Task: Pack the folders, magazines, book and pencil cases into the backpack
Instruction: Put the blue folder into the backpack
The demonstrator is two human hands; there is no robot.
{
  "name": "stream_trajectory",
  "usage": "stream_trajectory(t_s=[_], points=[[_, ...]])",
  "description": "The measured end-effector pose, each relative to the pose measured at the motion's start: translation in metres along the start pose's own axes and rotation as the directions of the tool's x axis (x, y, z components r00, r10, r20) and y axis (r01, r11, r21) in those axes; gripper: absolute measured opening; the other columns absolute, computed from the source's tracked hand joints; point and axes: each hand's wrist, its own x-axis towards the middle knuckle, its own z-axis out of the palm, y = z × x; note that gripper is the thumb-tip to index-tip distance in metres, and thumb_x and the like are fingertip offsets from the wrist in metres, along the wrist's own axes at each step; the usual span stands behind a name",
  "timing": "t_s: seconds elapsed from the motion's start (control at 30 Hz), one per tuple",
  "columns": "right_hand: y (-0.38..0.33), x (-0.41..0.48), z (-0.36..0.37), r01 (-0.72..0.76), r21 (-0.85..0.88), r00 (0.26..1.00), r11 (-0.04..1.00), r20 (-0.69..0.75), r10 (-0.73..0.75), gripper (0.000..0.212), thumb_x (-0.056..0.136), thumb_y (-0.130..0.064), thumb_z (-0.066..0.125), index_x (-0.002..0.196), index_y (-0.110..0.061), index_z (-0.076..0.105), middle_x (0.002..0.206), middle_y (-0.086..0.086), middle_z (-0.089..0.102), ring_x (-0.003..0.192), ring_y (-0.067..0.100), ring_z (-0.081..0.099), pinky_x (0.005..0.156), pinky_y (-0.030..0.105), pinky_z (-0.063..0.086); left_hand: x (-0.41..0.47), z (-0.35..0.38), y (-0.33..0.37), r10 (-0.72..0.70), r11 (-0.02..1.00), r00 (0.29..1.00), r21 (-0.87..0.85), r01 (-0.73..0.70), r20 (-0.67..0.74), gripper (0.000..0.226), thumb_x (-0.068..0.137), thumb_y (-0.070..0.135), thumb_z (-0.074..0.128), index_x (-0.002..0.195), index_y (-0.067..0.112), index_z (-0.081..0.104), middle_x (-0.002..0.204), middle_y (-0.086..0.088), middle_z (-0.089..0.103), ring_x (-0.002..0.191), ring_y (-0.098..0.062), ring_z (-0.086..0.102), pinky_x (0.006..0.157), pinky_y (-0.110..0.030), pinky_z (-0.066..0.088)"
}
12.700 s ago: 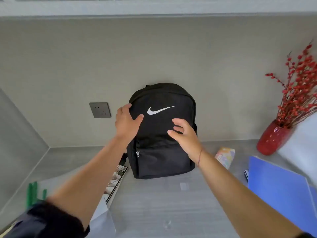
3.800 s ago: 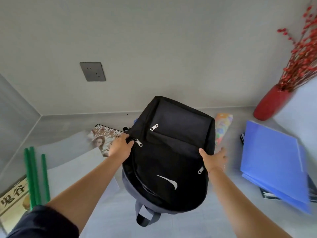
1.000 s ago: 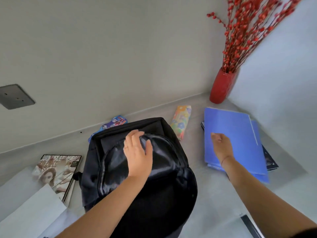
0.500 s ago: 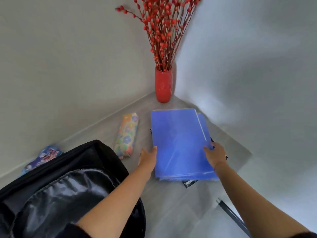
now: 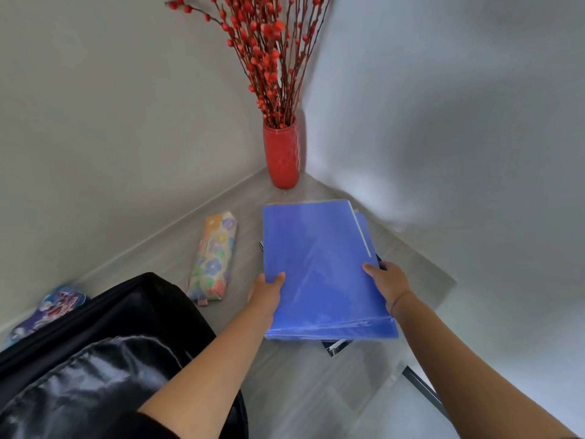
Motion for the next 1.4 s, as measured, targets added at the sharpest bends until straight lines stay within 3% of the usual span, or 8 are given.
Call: stream_trajectory(t_s=[0.13, 0.37, 0.43, 0.67, 0.87, 1.0, 1.1, 1.4], points=[[0.004, -0.003, -0.005, 0.023, 0.144, 0.984, 0.989, 0.169, -0.048, 0.015, 0.090, -0.012, 0.059, 0.100, -0.003, 0.065, 0.105, 0.022, 0.067, 0.084, 0.033, 0.064, 0.087, 0.048, 0.052, -0.006, -0.009, 0.003, 0.029, 0.998, 0.997, -0.061, -0.025, 0.076, 0.027, 0.091, 0.017, 0.060, 0.117, 0.011, 0.053, 0.111, -0.012, 0.063, 0.096, -0.028, 0.061, 0.095, -0.049, 0.049], [-0.014, -0.016, -0.012, 0.148, 0.342, 0.933, 0.928, 0.263, -0.246, 0.007, 0.089, 0.001, 0.057, 0.093, -0.002, 0.061, 0.089, 0.012, 0.069, 0.080, 0.026, 0.067, 0.081, 0.047, 0.052, -0.027, -0.026, 0.021, 0.139, 0.983, 0.948, -0.153, -0.099, 0.285, 0.059, 0.074, -0.009, 0.071, 0.127, 0.009, 0.053, 0.124, -0.011, 0.064, 0.113, -0.031, 0.061, 0.100, -0.052, 0.046], [-0.028, -0.020, -0.016, 0.195, 0.363, 0.901, 0.911, 0.300, -0.312, 0.026, 0.088, 0.006, 0.055, 0.114, 0.007, 0.052, 0.105, 0.018, 0.063, 0.094, 0.029, 0.062, 0.090, 0.050, 0.049, -0.034, -0.030, 0.032, 0.186, 0.973, 0.933, -0.188, -0.133, 0.307, 0.065, 0.066, -0.007, 0.072, 0.127, 0.007, 0.055, 0.126, -0.014, 0.062, 0.115, -0.033, 0.059, 0.102, -0.053, 0.044], [-0.069, -0.042, -0.026, 0.318, 0.446, 0.766, 0.837, 0.399, -0.503, 0.047, 0.084, 0.019, 0.045, 0.123, -0.008, 0.049, 0.117, 0.010, 0.062, 0.105, 0.024, 0.062, 0.097, 0.038, 0.049, -0.045, -0.042, 0.063, 0.354, 0.930, 0.912, -0.186, -0.318, 0.208, 0.060, 0.074, -0.015, 0.067, 0.126, 0.012, 0.054, 0.121, -0.007, 0.066, 0.112, -0.027, 0.062, 0.096, -0.046, 0.049], [-0.041, -0.047, -0.021, 0.296, 0.322, 0.783, 0.899, 0.457, -0.421, 0.052, 0.081, 0.026, 0.043, 0.128, 0.004, 0.047, 0.110, 0.013, 0.065, 0.107, 0.029, 0.058, 0.098, 0.044, 0.047, -0.049, -0.044, 0.050, 0.331, 0.939, 0.930, -0.156, -0.307, 0.162, 0.057, 0.069, -0.006, 0.076, 0.120, 0.014, 0.060, 0.115, -0.004, 0.070, 0.108, -0.022, 0.065, 0.100, -0.045, 0.047], [-0.028, -0.050, -0.019, 0.290, 0.277, 0.795, 0.916, 0.463, -0.392, 0.048, 0.086, 0.020, 0.045, 0.133, 0.009, 0.043, 0.119, 0.016, 0.059, 0.106, 0.027, 0.059, 0.089, 0.027, 0.053, -0.051, -0.042, 0.043, 0.308, 0.949, 0.937, -0.123, -0.291, 0.164, 0.048, 0.074, 0.003, 0.076, 0.119, 0.011, 0.061, 0.115, -0.007, 0.070, 0.107, -0.023, 0.065, 0.101, -0.046, 0.047], [-0.033, -0.053, -0.021, 0.302, 0.257, 0.795, 0.918, 0.463, -0.392, 0.043, 0.089, 0.014, 0.048, 0.130, 0.003, 0.047, 0.121, 0.016, 0.061, 0.106, 0.025, 0.060, 0.098, 0.037, 0.050, -0.056, -0.043, 0.046, 0.285, 0.955, 0.951, -0.120, -0.270, 0.124, 0.044, 0.077, 0.009, 0.076, 0.118, 0.012, 0.061, 0.115, -0.007, 0.069, 0.107, -0.025, 0.065, 0.098, -0.046, 0.048], [-0.032, -0.106, 0.009, 0.150, 0.343, 0.743, 0.927, 0.579, -0.334, 0.032, 0.096, -0.008, 0.048, 0.127, -0.012, 0.054, 0.115, 0.004, 0.070, 0.101, 0.023, 0.068, 0.085, 0.039, 0.056, -0.114, -0.110, 0.032, 0.254, 0.955, 0.955, -0.194, -0.223, 0.151, 0.025, 0.081, 0.022, 0.073, 0.106, 0.020, 0.069, 0.100, 0.001, 0.076, 0.089, -0.018, 0.073, 0.066, -0.028, 0.058]])
